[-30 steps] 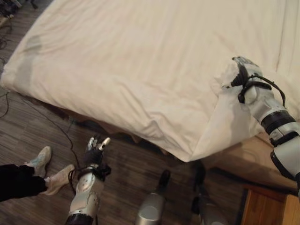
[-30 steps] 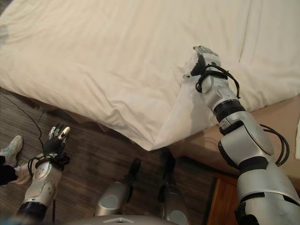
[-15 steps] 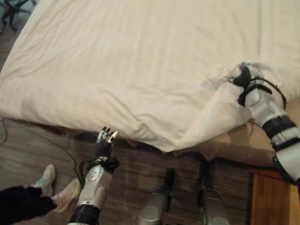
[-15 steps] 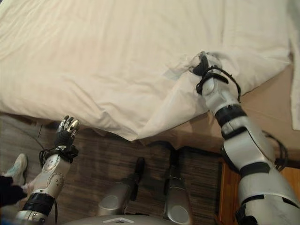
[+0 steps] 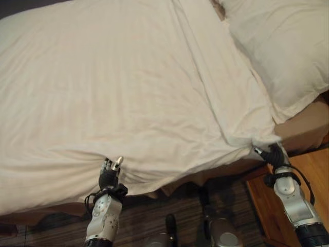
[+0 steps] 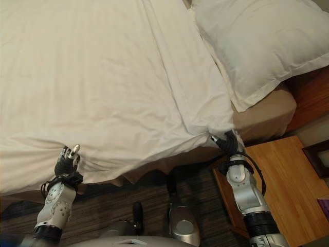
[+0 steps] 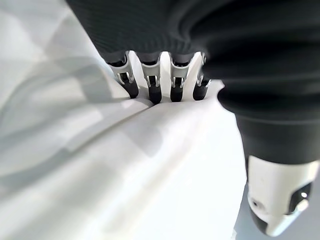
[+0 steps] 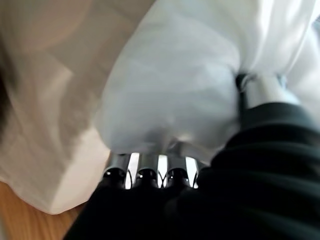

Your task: Making the bed.

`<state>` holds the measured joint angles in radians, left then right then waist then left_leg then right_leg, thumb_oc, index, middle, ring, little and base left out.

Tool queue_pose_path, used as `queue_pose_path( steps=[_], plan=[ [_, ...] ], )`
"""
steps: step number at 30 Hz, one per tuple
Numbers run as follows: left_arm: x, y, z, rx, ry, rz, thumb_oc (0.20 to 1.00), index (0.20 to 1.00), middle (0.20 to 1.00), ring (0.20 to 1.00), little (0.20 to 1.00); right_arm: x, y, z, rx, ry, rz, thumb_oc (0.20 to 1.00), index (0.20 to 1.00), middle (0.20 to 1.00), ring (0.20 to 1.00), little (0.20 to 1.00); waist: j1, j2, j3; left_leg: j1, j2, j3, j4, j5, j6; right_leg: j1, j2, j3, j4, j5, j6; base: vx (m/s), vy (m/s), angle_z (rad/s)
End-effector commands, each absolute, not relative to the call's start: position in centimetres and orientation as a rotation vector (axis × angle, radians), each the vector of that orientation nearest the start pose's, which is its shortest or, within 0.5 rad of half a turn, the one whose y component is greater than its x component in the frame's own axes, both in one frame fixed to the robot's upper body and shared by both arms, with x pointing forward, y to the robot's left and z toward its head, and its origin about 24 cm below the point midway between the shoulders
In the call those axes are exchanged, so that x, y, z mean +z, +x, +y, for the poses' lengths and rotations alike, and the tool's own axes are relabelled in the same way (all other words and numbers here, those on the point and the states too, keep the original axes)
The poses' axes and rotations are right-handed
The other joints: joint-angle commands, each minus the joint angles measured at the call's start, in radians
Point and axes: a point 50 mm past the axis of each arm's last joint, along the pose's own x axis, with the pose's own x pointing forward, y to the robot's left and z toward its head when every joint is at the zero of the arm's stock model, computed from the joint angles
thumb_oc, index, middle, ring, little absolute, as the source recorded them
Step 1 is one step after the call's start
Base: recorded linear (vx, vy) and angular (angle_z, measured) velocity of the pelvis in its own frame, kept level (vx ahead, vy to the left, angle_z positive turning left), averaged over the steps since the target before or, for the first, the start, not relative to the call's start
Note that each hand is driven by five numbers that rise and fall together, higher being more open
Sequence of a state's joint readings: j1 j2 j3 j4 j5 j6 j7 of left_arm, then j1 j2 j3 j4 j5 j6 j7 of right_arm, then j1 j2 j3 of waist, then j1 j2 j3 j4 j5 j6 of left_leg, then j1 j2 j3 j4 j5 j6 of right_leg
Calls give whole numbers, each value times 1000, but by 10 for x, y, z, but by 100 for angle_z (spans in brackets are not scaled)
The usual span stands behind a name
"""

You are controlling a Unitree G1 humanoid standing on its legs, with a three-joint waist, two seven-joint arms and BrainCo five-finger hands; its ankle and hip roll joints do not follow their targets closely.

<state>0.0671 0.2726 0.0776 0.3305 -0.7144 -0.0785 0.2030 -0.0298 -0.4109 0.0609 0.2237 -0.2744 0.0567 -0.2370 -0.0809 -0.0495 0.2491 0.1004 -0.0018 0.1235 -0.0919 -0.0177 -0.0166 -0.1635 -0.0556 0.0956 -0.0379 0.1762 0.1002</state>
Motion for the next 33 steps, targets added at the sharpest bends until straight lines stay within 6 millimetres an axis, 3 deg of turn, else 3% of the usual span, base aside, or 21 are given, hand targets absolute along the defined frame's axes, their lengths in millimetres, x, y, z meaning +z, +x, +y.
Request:
queue_pose_path(
  steps=[1,3,4,7,9,10,11,13,14,16,18,20,23,24,25,26,27,28,29,31,33],
  plan=[
    [-25,240,205,256,-465,284,1000,1000,1000,1000,1000,-7,239,-263,-199,-822,328,1000,1000,1000,1000,1000,-76,9,-27,-51,61,17,5,-32,-27,92,-70,49,26,-158,21,0,-19,-9],
    [-25,243,197,240,-492,283,1000,1000,1000,1000,1000,-49,214,-276,-230,-816,555,1000,1000,1000,1000,1000,-88,14,-33,-42,64,24,5,-34,-30,105,-69,59,8,-151,22,0,-27,-4],
    [-25,243,197,240,-492,283,1000,1000,1000,1000,1000,-49,214,-276,-231,-816,554,1000,1000,1000,1000,1000,-88,13,-32,-41,65,24,5,-34,-30,107,-69,59,7,-150,22,0,0,0],
    [-26,245,191,228,-510,294,1000,1000,1000,1000,1000,-80,189,-284,-244,-795,737,1000,1000,1000,1000,1000,-92,14,-36,-34,67,29,5,-33,-32,120,-69,61,-8,-147,22,0,0,0],
    [-28,246,187,212,-520,307,1000,1000,1000,1000,1000,-106,160,-290,-245,-801,919,1000,1000,1000,1000,1000,-86,15,-37,-33,68,27,5,-32,-34,130,-67,56,-13,-148,21,-10,-47,-3],
    [-31,244,184,194,-522,325,1000,1000,1000,1000,1000,-128,117,-299,-252,-804,1160,1000,1000,1000,1000,1000,-75,15,-38,-33,67,16,5,-28,-37,141,-65,49,-19,-150,17,-11,-47,1],
    [-31,244,184,194,-521,325,1000,1000,1000,1000,1000,-129,117,-299,-253,-803,1159,1000,1000,1000,1000,1000,-75,15,-37,-32,67,15,5,-29,-37,143,-65,48,-20,-151,17,-16,-61,14],
    [-32,242,183,175,-514,340,1000,1000,1000,1000,1000,-137,85,-309,-314,-749,1326,1000,1000,1000,1000,1000,-62,14,-40,-32,67,2,5,-28,-38,155,-64,38,-25,-156,14,-6,-65,40],
    [-35,238,188,162,-501,352,1000,1000,1000,1000,1000,-135,55,-326,-408,-686,1462,1000,1000,1000,1000,1000,-47,16,-41,-30,68,-14,5,-24,-39,169,-63,22,-27,-163,10,-7,-61,35],
    [-35,238,188,162,-501,352,1000,1000,1000,1000,1000,-135,55,-326,-408,-686,1462,1000,1000,1000,1000,1000,-48,16,-40,-30,68,-15,5,-24,-39,170,-63,21,-27,-163,10,-4,-20,7],
    [-41,229,197,172,-504,376,1000,1000,1000,1000,1000,-116,47,-361,-579,-648,1486,1000,1000,1000,1000,1000,-29,12,-40,-22,68,-27,5,-23,-41,183,-62,11,-25,-170,8,22,-37,-6],
    [-41,229,197,171,-504,376,1000,1000,1000,1000,1000,-116,47,-361,-579,-648,1486,1000,1000,1000,1000,1000,-28,12,-38,-21,68,-27,5,-24,-41,184,-62,11,-25,-170,8,9,-14,-7],
    [-43,221,207,205,-512,376,1000,1000,1000,1000,1000,-85,81,-396,-656,-732,1318,1000,1000,1000,1000,1000,-18,0,-43,-15,71,-22,5,-27,-43,183,-62,10,-21,-168,12,0,-12,-5],
    [-42,221,209,214,-511,369,1000,1000,1000,1000,1000,-77,95,-401,-661,-752,1248,1000,1000,1000,1000,1000,-19,-3,-44,-15,72,-19,5,-26,-43,183,-61,12,-20,-167,13,-2,-8,-3],
    [-42,221,209,214,-511,369,1000,1000,1000,1000,1000,-77,94,-401,-661,-752,1249,1000,1000,1000,1000,1000,-18,-3,-44,-15,72,-19,5,-26,-43,183,-61,12,-20,-168,13,-11,2,-3],
    [-40,221,214,245,-510,357,1000,1000,1000,1000,1000,-41,153,-404,-637,-832,926,740,740,740,740,740,-27,-9,-45,-13,76,-12,5,-26,-43,180,-60,16,-20,-166,14,0,0,0],
    [-40,221,215,260,-504,354,1000,1000,1000,1000,1000,-18,176,-399,-637,-847,761,200,200,200,200,200,-31,-10,-47,-12,77,-10,5,-28,-42,180,-58,19,-18,-167,14,6,11,-10],
    [-41,221,216,288,-485,356,1000,1000,1000,1000,1000,24,212,-384,-645,-825,469,200,200,200,200,200,-42,-11,-54,-12,77,-5,5,-32,-41,175,-56,23,-20,-162,14,14,7,-9],
    [-41,222,215,286,-484,356,1000,1000,1000,1000,1000,24,211,-384,-647,-825,471,200,200,200,200,200,-41,-10,-53,-11,77,-6,5,-32,-41,176,-56,23,-20,-162,14,20,1,-11],
    [-43,223,214,299,-474,356,1000,1000,1000,1000,1000,57,232,-367,-679,-713,231,200,200,200,200,200,-46,-8,-57,-9,76,-3,5,-37,-40,175,-57,21,-21,-155,14,16,-6,-7],
    [-42,225,210,296,-475,350,1000,1000,1000,1000,1000,74,250,-338,-676,-461,26,200,200,200,200,200,-45,-2,-62,-7,75,-1,5,-41,-37,177,-58,19,-24,-148,12,0,0,0]
  ],
)
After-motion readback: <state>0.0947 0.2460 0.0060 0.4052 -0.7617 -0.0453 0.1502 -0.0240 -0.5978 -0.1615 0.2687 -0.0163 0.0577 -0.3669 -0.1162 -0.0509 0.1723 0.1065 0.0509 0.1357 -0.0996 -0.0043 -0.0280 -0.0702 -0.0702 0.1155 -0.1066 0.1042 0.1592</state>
